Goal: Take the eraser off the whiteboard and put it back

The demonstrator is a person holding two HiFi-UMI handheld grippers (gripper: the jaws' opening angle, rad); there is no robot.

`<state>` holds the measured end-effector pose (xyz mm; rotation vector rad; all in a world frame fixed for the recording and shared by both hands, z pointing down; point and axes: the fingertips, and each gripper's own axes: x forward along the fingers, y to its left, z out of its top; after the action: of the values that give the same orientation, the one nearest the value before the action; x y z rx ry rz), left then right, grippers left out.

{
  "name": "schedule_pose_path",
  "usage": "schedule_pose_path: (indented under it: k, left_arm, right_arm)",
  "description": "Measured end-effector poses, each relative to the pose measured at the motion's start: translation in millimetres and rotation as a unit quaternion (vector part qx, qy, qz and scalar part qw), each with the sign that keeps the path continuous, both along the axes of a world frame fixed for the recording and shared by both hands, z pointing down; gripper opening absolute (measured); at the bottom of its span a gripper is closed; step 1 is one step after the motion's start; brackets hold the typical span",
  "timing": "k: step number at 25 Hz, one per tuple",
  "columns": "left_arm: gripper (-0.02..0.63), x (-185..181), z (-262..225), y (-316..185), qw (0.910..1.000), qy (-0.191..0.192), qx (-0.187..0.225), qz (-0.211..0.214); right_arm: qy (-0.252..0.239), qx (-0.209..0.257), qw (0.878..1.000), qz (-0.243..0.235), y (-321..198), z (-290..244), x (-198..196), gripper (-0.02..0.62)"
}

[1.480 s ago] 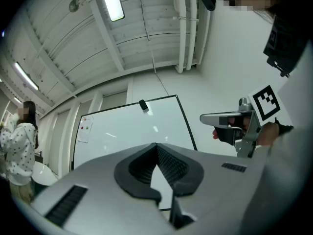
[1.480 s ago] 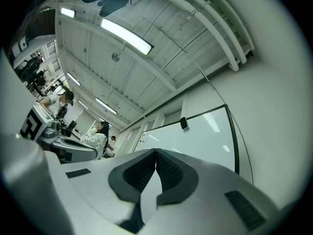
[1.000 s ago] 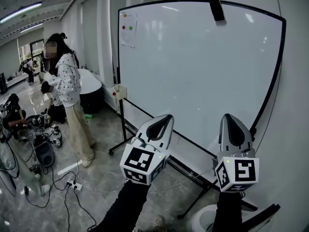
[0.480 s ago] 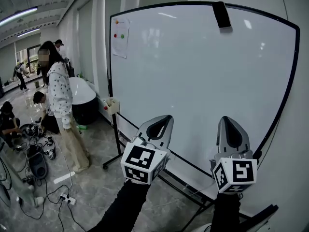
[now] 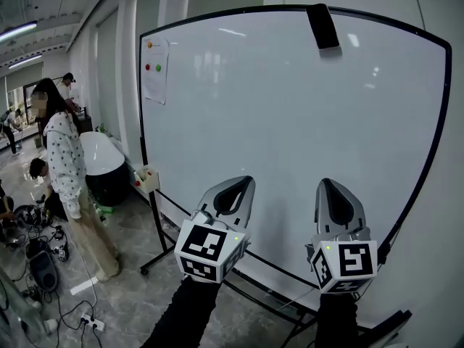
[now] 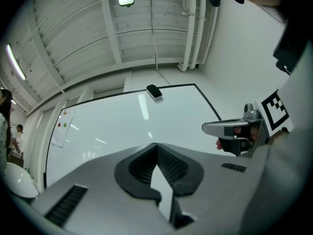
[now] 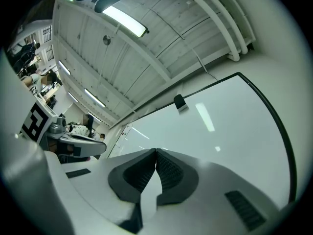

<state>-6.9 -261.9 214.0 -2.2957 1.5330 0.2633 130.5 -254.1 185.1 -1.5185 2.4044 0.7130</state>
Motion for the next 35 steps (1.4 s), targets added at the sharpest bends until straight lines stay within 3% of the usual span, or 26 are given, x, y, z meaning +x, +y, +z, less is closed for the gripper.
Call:
schedule_pose_path:
  k: [8,17,23,28,35]
  left_arm:
    - [0.006,-10.4,-16.1,-31.4,0.9982,0.003,0.019,0.057]
    - [0.006,-39.9,-47.3,-71.1,0.9922,-0.015,0.045,0.115]
    - [0.006,-46.9,-57.8,-81.4,0.9872,-0.006,0.051,0.151]
    - [0.006,-50.3,-58.0,-87.7,0.9848,0.010,0.048,0.167]
    - [0.006,-54.4,-69.0,-100.3,0.9850,0.012,0.057,0.163]
  right_arm:
    - [0.005,0.002,0.999,0.032,-27.3,-4.9,-22.2,0.009]
    - [-0.001,0.039,0.995,0.093,-49.0,-39.4,-56.9,0.009]
    - [-0.010,0.051,0.991,0.127,-50.4,-47.9,-70.4,0.009]
    - [-0.013,0.071,0.986,0.151,-45.2,-61.1,-66.1,0.009]
    - [-0.012,0.092,0.985,0.148,-59.6,-87.7,-63.0,0.010]
